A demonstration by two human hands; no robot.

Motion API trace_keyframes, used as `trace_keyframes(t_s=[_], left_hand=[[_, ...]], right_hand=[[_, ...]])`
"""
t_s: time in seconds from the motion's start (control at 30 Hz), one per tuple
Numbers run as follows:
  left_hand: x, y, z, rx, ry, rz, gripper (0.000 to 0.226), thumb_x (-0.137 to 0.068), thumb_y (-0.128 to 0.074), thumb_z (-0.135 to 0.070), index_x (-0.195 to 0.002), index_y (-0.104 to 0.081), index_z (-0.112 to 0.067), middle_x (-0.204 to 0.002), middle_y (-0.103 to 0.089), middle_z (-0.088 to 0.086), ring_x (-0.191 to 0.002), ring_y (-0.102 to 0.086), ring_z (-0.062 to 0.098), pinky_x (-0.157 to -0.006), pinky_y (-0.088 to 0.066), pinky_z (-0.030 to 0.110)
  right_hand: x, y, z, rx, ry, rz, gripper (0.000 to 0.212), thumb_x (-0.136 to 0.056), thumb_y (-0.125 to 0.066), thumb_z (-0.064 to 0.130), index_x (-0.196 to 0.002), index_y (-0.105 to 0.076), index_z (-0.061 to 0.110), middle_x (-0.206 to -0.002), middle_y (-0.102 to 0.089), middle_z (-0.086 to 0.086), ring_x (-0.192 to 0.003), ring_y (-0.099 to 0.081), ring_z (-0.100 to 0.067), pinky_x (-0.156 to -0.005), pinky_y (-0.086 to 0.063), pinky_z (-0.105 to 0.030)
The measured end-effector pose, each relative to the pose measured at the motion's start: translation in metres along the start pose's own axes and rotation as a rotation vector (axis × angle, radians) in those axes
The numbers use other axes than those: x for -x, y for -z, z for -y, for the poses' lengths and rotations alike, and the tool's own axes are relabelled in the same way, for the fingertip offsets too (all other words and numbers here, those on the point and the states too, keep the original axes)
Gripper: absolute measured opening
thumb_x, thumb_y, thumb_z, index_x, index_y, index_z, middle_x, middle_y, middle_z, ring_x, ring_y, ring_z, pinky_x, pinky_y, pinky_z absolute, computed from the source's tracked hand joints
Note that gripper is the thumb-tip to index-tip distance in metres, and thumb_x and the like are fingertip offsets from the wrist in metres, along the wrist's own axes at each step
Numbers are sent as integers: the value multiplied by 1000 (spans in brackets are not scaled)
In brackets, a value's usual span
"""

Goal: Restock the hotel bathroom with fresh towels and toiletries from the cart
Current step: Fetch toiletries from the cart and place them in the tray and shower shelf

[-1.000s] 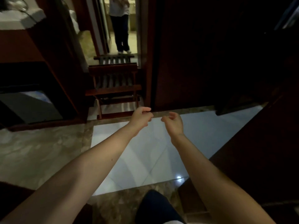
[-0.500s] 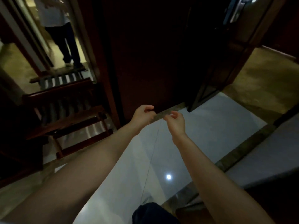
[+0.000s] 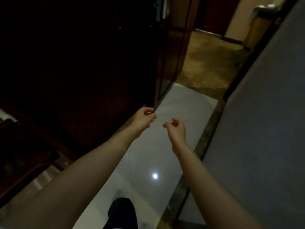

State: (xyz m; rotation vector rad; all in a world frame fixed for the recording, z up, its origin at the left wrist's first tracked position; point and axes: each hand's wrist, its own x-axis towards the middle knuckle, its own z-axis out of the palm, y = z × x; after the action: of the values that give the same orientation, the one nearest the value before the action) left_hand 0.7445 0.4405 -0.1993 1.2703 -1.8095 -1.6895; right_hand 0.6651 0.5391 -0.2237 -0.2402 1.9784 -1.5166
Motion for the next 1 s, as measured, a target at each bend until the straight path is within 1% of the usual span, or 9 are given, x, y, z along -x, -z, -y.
trace_keyframes(t_s=[0.13,0.23,0.37,0.47,0.63,0.73,0.8,0.87,1.0], left_hand=[[-57,-37,-22,-25,-6,150,32,-94,-56,-13,-126,-53,-16,-98,-59,-3,-108,-62,22,-95,-51,41],[-103,-58,-43,-52,-28,231,29,-94,-57,-13,-122,-54,-19,-100,-60,-1,-106,-62,20,-95,-52,41],[-177,-79,-82,-79,-86,347,29,-94,-57,-14,-122,-54,-19,-100,-60,-2,-103,-62,18,-93,-52,39],[-237,-91,-115,-103,-120,410,28,-94,-57,-15,-121,-54,-21,-101,-61,-2,-102,-62,17,-88,-51,36],[-322,-105,-156,-162,-154,472,29,-92,-60,-17,-120,-55,-21,-102,-62,-1,-104,-62,19,-87,-52,36],[-360,-117,-169,-161,-151,482,29,-92,-59,-16,-121,-55,-21,-102,-62,0,-104,-62,20,-89,-52,37],[-385,-130,-179,-160,-146,497,33,-92,-59,-16,-124,-55,-19,-106,-62,2,-105,-61,20,-93,-51,40],[-409,-147,-189,-162,-142,515,35,-92,-59,-16,-127,-54,-17,-111,-62,4,-106,-61,20,-95,-52,41],[-464,-191,-210,-152,-135,519,37,-93,-58,-16,-129,-52,-16,-111,-61,3,-107,-61,19,-95,-51,41]], right_hand=[[-51,26,11,-56,-21,-183,55,-89,-63,13,-141,-44,13,-139,-49,-8,-122,-50,-23,-98,-43,-32],[-95,35,28,-88,-21,-265,56,-89,-63,12,-142,-43,12,-140,-49,-9,-125,-49,-24,-97,-43,-33],[-160,35,68,-144,-11,-351,58,-90,-62,12,-144,-42,12,-142,-48,-9,-126,-49,-24,-97,-43,-32],[-206,33,104,-164,5,-394,60,-90,-61,12,-146,-40,14,-144,-46,-9,-128,-47,-23,-92,-41,-30],[-274,30,156,-164,10,-446,62,-91,-62,10,-148,-38,11,-146,-45,-10,-132,-45,-23,-96,-40,-29],[-307,35,172,-156,-4,-455,64,-90,-63,12,-149,-37,12,-146,-45,-9,-131,-46,-24,-101,-42,-32],[-334,40,181,-155,-13,-460,65,-89,-64,14,-148,-38,13,-145,-46,-9,-129,-48,-24,-106,-44,-39],[-366,46,188,-149,-26,-469,64,-89,-64,14,-147,-39,12,-143,-48,-10,-127,-49,-25,-107,-44,-44],[-440,65,201,-116,-34,-471,63,-88,-65,16,-146,-41,12,-142,-48,-9,-126,-50,-24,-106,-44,-42]])
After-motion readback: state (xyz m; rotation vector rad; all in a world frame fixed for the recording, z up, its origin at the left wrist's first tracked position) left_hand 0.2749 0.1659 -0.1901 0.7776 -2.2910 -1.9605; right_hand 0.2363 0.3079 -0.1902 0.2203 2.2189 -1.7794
